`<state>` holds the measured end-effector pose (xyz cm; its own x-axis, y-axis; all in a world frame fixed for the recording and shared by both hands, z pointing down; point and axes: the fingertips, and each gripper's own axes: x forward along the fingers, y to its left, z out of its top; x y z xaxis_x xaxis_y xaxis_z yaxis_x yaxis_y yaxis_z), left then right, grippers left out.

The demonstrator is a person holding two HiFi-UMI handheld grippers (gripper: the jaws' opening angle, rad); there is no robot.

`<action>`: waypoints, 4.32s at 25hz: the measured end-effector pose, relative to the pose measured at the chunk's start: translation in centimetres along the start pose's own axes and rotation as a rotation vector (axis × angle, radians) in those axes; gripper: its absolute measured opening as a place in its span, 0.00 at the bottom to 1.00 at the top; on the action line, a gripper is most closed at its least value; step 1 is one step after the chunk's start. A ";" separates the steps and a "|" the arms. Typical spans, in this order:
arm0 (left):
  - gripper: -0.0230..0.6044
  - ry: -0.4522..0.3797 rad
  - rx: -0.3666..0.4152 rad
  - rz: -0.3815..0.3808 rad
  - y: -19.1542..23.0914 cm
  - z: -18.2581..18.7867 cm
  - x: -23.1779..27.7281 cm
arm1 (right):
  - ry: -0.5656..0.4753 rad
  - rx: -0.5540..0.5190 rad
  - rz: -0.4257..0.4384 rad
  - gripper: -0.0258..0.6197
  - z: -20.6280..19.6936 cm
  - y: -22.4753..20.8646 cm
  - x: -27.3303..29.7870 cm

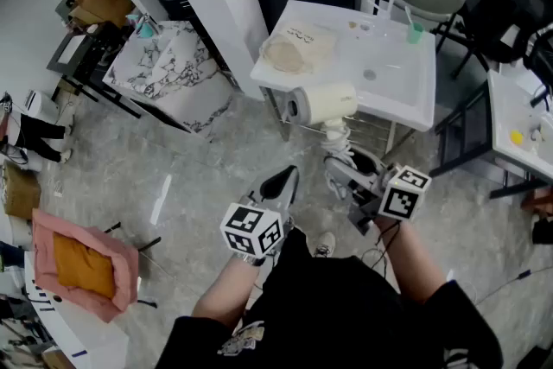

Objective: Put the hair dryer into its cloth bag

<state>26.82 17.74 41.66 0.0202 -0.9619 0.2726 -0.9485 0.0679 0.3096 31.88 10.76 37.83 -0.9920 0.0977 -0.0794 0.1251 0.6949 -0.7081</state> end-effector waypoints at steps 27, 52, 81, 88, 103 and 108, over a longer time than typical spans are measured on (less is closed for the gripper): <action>0.27 -0.027 0.078 0.011 -0.1 1.2 -1.7 | -0.033 -0.047 0.018 0.40 2.1 1.4 -0.5; 0.29 -0.042 0.076 -0.041 9.4 5.2 -1.6 | -0.057 -0.092 -0.034 0.40 3.4 0.8 8.3; 0.29 -0.016 0.123 -0.252 26.6 13.3 1.2 | -0.215 -0.141 -0.206 0.40 7.0 -2.7 24.7; 0.29 -0.013 0.119 -0.261 27.2 13.7 3.0 | -0.232 -0.138 -0.221 0.40 8.0 -4.0 24.7; 0.29 0.035 0.118 -0.263 28.7 14.6 12.8 | -0.223 -0.128 -0.242 0.40 13.4 -12.2 24.4; 0.29 0.068 0.122 -0.258 29.8 15.7 16.6 | -0.219 -0.112 -0.249 0.40 16.5 -15.4 25.2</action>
<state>-6.09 -0.33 41.06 0.2827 -0.9230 0.2609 -0.9402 -0.2126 0.2663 4.72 -9.20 35.18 -0.9703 -0.2313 -0.0709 -0.1325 0.7530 -0.6446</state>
